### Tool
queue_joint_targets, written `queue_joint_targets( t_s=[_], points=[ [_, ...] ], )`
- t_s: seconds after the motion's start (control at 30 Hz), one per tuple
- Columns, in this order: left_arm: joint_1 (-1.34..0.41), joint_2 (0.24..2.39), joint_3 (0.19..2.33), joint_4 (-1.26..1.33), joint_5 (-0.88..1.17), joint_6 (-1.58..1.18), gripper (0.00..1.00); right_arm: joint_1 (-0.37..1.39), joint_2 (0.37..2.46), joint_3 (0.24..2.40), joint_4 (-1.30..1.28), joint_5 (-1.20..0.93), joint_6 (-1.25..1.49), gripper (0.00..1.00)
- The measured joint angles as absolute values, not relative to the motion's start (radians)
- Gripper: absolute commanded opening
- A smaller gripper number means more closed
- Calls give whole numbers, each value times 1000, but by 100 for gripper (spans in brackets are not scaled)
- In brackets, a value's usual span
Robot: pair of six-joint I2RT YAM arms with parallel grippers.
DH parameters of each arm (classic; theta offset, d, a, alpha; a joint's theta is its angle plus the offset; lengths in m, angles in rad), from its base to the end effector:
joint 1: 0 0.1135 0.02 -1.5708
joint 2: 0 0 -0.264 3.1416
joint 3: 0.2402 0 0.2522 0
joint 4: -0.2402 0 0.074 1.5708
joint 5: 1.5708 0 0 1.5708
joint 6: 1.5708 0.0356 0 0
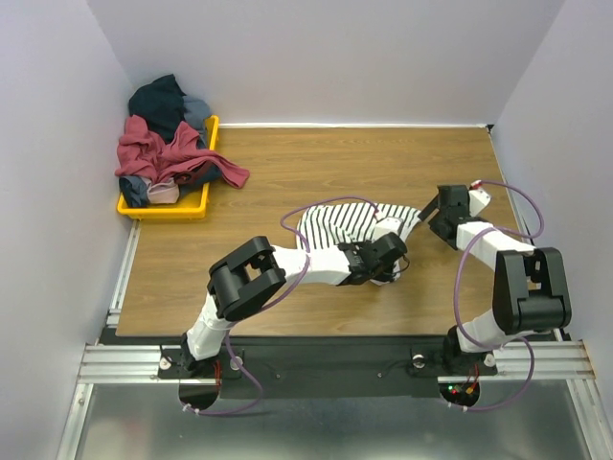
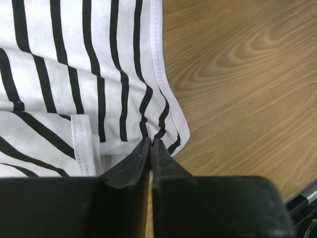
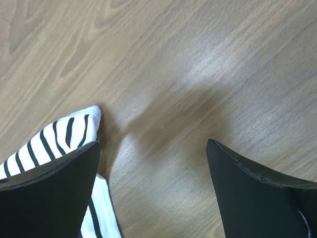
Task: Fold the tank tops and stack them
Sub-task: Flatten the tank top out
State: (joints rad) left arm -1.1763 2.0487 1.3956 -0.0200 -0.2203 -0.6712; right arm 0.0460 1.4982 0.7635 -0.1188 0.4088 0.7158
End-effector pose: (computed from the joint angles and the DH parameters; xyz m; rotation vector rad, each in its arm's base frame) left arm 0.1830 -0.4193 0.1789 0.4624 2.2890 -0.7406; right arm 0.2933 -0.0007 0.1767 0.9371 2.1416 -0.1237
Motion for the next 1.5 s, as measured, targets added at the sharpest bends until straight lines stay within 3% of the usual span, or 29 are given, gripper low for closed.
queue_joint_targets(
  t_s=[0.4,0.7,1.03,1.3,1.37,1.5],
  points=[
    [-1168,1890,1254,-19,-257,-706,0,46,1561,777,-99,358,717,88],
    [-1131,1712,1150,11,-281,-739,0,46,1496,777,-80,313,749,66],
    [-1110,1704,1090,20,-277,-758,0,46,1379,677,-46,268,792,64],
    [-1104,1685,1079,27,-274,-764,0,47,1483,670,14,215,813,58],
    [-1104,1673,1072,26,-274,-765,0,47,1506,670,28,212,816,52],
    [-1104,1654,1060,29,-274,-768,0,48,1528,670,55,210,819,16]
  ],
)
